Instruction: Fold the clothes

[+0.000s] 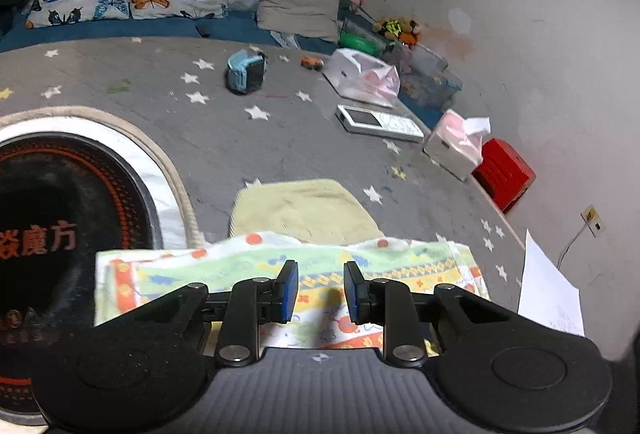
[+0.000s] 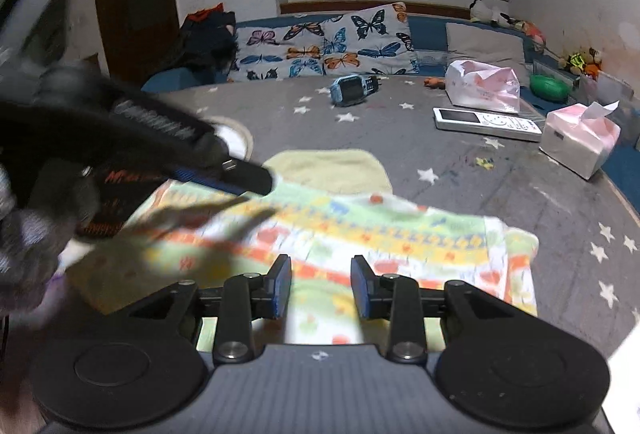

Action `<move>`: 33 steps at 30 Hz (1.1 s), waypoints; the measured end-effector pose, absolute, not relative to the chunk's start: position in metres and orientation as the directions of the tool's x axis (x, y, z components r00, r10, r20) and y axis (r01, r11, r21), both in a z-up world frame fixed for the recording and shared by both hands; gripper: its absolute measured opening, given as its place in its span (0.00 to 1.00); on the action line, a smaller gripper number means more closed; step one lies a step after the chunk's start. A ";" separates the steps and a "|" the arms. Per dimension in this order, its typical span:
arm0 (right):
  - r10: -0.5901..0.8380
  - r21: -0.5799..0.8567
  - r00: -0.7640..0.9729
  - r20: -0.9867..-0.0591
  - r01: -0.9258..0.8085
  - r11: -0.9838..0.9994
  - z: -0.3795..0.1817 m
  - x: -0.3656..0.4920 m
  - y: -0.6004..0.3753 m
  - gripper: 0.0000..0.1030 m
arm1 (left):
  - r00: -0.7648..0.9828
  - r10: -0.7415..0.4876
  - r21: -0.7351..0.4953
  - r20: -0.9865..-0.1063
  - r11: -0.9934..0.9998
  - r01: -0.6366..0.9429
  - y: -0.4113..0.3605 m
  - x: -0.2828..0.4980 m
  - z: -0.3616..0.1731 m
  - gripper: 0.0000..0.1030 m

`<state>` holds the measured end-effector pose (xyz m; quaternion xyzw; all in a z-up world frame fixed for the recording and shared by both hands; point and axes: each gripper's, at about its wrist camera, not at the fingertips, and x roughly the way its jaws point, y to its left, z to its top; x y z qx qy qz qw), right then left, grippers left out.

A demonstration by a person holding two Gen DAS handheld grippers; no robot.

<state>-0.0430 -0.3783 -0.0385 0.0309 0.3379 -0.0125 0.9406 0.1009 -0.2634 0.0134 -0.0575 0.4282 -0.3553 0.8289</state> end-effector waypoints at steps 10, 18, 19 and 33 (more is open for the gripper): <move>-0.043 -0.020 0.769 -0.638 0.039 0.999 -0.042 -0.097 -0.370 0.33 | 0.375 -0.631 -0.408 -0.679 0.750 0.521 -0.267 0.105 -0.001 0.25; -0.057 0.027 0.784 -0.618 0.095 0.995 -0.027 -0.108 -0.387 0.33 | 0.386 -0.671 -0.399 -0.633 0.710 0.581 -0.254 0.077 0.021 0.25; -0.063 0.041 0.780 -0.623 0.113 0.993 -0.029 -0.108 -0.391 0.33 | 0.382 -0.677 -0.393 -0.629 0.700 0.596 -0.252 0.070 0.022 0.25; -0.055 0.054 0.782 -0.620 0.113 0.992 -0.030 -0.111 -0.379 0.34 | 0.343 -0.670 -0.301 -0.658 0.652 0.696 -0.236 0.000 -0.001 0.25</move>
